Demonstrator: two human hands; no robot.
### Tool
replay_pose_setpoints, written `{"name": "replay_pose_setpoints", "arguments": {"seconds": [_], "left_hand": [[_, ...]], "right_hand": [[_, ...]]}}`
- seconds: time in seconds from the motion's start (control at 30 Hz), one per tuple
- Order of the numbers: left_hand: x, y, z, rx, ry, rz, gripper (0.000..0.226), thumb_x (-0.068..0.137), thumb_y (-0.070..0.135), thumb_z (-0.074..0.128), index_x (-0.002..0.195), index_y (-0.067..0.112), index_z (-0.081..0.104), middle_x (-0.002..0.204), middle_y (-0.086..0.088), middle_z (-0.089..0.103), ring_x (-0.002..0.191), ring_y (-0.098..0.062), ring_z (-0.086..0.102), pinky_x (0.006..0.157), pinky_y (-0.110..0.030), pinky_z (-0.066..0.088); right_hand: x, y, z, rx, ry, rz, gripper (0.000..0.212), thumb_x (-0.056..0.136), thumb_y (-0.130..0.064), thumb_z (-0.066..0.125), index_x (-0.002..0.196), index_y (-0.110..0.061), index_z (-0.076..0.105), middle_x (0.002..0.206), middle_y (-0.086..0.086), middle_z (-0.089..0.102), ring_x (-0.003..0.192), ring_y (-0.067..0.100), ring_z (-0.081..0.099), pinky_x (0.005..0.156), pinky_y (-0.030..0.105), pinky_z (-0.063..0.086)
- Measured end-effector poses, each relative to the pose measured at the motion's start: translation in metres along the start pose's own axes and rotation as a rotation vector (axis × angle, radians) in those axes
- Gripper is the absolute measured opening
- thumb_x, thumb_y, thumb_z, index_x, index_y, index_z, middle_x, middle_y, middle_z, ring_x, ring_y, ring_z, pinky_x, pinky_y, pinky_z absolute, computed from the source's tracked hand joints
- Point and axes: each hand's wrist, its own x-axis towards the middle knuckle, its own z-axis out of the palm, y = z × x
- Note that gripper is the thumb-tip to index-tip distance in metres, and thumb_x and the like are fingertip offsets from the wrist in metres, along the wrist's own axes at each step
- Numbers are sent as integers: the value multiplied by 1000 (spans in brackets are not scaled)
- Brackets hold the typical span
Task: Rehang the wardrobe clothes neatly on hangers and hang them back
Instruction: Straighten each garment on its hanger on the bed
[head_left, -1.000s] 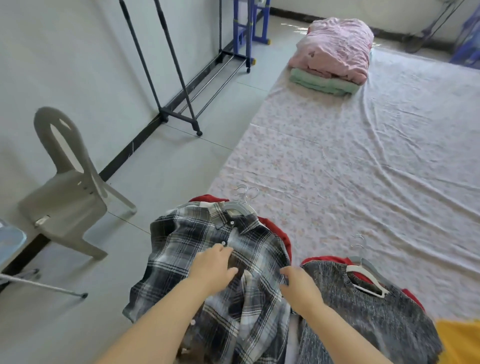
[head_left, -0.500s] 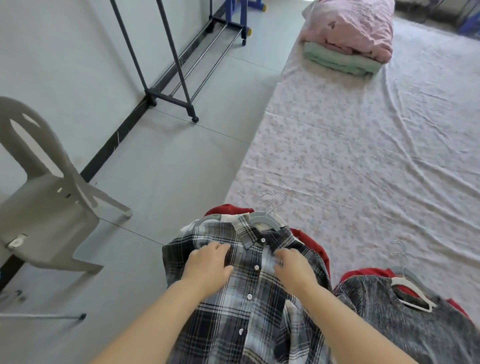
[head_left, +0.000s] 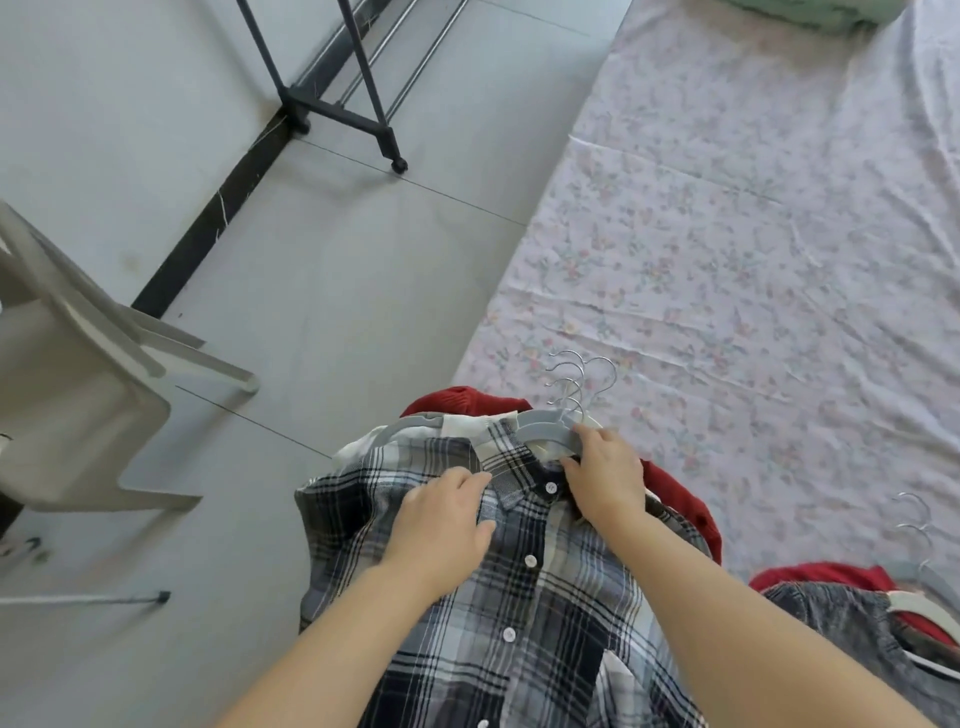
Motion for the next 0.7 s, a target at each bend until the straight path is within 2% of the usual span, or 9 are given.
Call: {"name": "replay_pose_setpoints", "arguments": {"seconds": [0.17,0.27,0.4,0.47,0.57,0.7], "left_hand": [[-1,15,0,-33,46,9,51,93,34,46,140,22,32,136,6,41,123,-13,42,105,-31,30],[-7,32,-9,-64,129,42,52,91,32,48,140,22,33,136,7,41,124,-12,40,104,-30,30],[-26,60,-26,-39,233,98,55,89,30,54,140,23,35,136,6,42,124,-13,38,103,-28,31],[-41,73,-33,6,236,135,54,89,31,55,139,24,36,135,7,42,125,-12,36,104,-28,30],[-70,86,-42,35,214,190,44,90,30,52,133,29,43,127,13,47,121,-7,38,106,-29,25],[-118,101,-53,-3,262,284,29,89,24,55,118,31,59,112,17,59,109,-7,51,104,-39,32]], "right_hand": [[-13,2,-15,184,100,-9,34,88,-18,60,121,-12,56,117,7,55,101,27,54,90,38,45],[-41,4,-36,215,138,-87,22,86,-15,62,108,-9,62,105,7,58,87,27,56,76,35,46],[-99,2,-60,265,200,-174,15,80,-10,68,94,-9,68,93,3,64,84,25,57,79,41,48],[-130,0,-72,288,242,-194,11,75,-8,72,85,-10,68,84,1,65,78,24,58,73,40,50],[-173,0,-91,339,324,-211,15,67,-4,78,71,-11,65,70,-1,62,63,21,56,58,37,50],[-224,3,-113,412,406,-200,16,67,-5,77,74,-15,67,73,-4,63,65,19,56,59,33,48]]}}
